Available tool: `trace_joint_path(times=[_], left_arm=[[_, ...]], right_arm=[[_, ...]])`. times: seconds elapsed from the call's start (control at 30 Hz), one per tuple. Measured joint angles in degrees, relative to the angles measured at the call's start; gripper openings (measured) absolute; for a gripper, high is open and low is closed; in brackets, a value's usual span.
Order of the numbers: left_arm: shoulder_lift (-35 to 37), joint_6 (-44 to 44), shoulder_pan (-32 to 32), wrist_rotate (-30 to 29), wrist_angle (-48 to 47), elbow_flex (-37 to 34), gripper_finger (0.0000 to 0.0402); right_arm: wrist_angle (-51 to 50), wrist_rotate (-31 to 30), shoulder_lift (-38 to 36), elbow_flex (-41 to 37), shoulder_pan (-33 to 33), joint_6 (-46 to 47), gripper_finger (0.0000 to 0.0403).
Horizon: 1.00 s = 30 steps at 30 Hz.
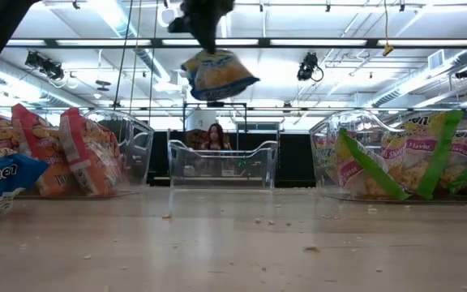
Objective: Sort Maruchan noodles
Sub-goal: Put the blue noodle from the middle into the top transparent bin
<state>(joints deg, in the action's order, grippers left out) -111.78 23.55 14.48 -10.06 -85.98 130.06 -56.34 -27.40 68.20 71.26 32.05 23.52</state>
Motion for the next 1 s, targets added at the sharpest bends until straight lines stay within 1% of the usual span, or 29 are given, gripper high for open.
trace_joint_path(times=[0.1,0.17,0.3,0.43,0.6,0.83,1.0], left_arm=[[1.64,7.56,3.55,-8.23,-0.2,0.0,0.001],[1.81,12.52,6.07,-10.7,-1.34,-0.72,0.001],[1.81,18.95,10.6,-12.15,1.52,-5.26,0.001],[1.68,24.11,14.18,-12.09,10.92,-13.19,0.0011],[1.66,26.76,16.41,-11.78,21.24,-22.12,0.0012],[1.66,34.85,17.24,-12.32,24.07,-31.48,0.0013],[1.66,38.22,17.24,-12.56,26.05,-35.46,0.0015]], right_arm=[[0.38,0.01,-1.81,0.0,0.0,-3.77,0.0217],[0.63,0.02,-3.32,0.0,0.0,-5.47,0.0216],[0.6,-0.02,-6.52,0.0,0.0,-7.33,0.0216],[0.57,-0.11,-9.06,0.0,0.0,-8.29,0.0216],[0.55,-0.17,-10.5,0.0,0.0,-8.06,0.0216],[0.43,-1.1,-10.35,0.0,0.0,-5.56,0.0216],[0.49,-1.76,-10.24,0.0,0.0,-5.18,0.0216]])
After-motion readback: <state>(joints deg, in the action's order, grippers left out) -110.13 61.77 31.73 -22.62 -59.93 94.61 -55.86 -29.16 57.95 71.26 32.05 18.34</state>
